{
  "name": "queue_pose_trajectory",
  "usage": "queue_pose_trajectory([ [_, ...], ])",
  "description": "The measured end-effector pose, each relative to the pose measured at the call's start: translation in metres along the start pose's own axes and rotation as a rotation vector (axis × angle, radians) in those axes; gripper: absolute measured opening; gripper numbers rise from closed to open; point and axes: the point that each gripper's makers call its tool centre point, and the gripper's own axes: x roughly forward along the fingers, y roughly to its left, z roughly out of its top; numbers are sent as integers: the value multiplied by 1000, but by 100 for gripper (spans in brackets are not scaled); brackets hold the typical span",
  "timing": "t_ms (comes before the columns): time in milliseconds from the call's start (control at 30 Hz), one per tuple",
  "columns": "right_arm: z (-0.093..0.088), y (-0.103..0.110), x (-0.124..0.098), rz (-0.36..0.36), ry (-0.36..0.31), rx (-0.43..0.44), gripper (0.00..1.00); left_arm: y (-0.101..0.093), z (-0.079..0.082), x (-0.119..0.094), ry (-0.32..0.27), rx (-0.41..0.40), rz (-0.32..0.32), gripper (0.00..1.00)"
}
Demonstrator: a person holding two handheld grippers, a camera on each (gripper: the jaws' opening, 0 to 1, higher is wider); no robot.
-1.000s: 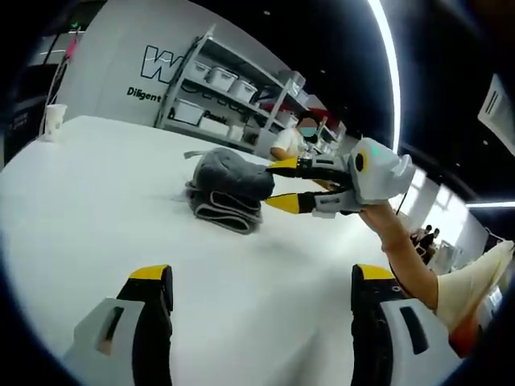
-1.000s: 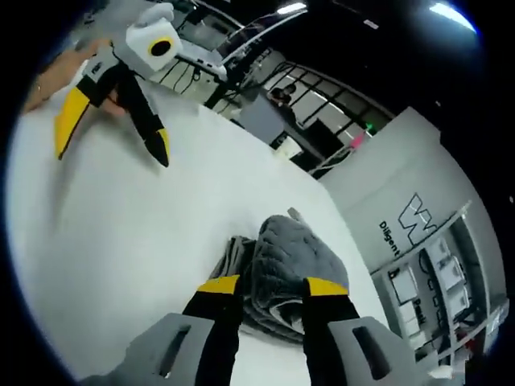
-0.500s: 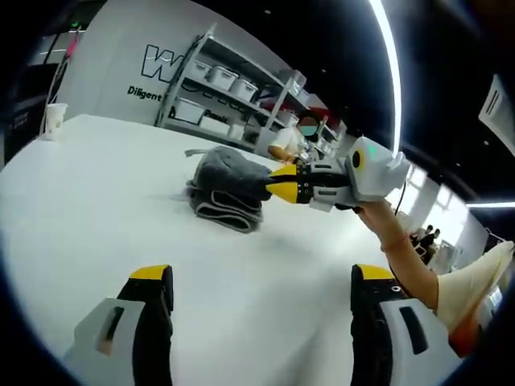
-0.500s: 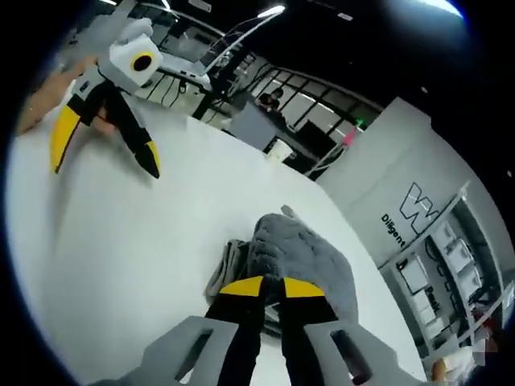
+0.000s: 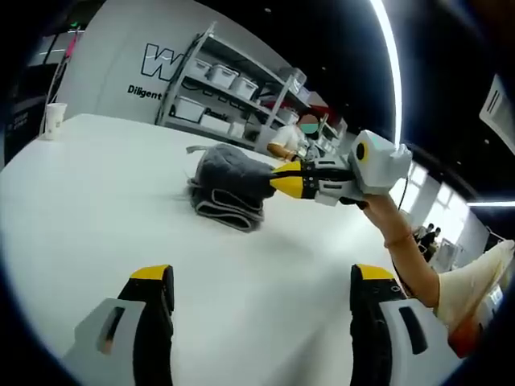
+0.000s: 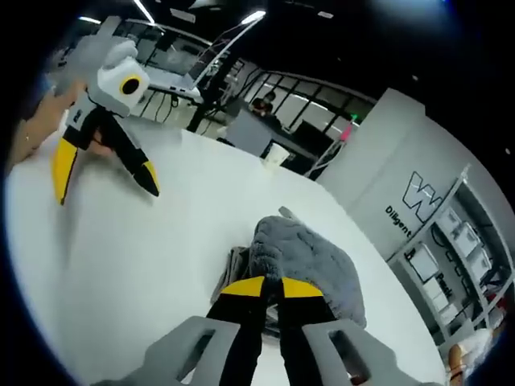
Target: Open the folded towel by lifting each exposed corner and separating the folded layers until the towel lies flat within the target outline without major curled edges
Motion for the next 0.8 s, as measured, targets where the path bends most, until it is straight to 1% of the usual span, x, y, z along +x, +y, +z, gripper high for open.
queue_pose_trajectory([
  [67, 6, 6, -2, 29, -12, 60, 0, 0, -1, 1, 7, 6, 2, 89],
  [133, 11, 11, -4, 51, -25, 98, 0, 0, -2, 1, 10, 9, 2, 89],
  [233, 18, 14, -8, 68, -36, 129, 0, 1, -1, 1, 12, 11, 3, 89],
  [367, 23, 15, -12, 72, -41, 148, 0, 1, -1, 1, 11, 12, 4, 89],
  [400, 31, 17, -17, 81, -60, 171, 0, 1, -1, 1, 10, 12, 3, 89],
  [433, 36, 17, -19, 82, -76, 175, 0, 1, -1, 1, 10, 12, 3, 89],
  [633, 47, 19, -25, 89, -79, 203, 0, 2, -2, 2, 14, 9, 3, 89],
  [733, 55, 23, -31, 98, -93, 225, 0, 2, -3, 1, 14, 8, 4, 89],
  [800, 56, 23, -32, 99, -95, 231, 0, 2, -3, 1, 14, 7, 4, 89],
])
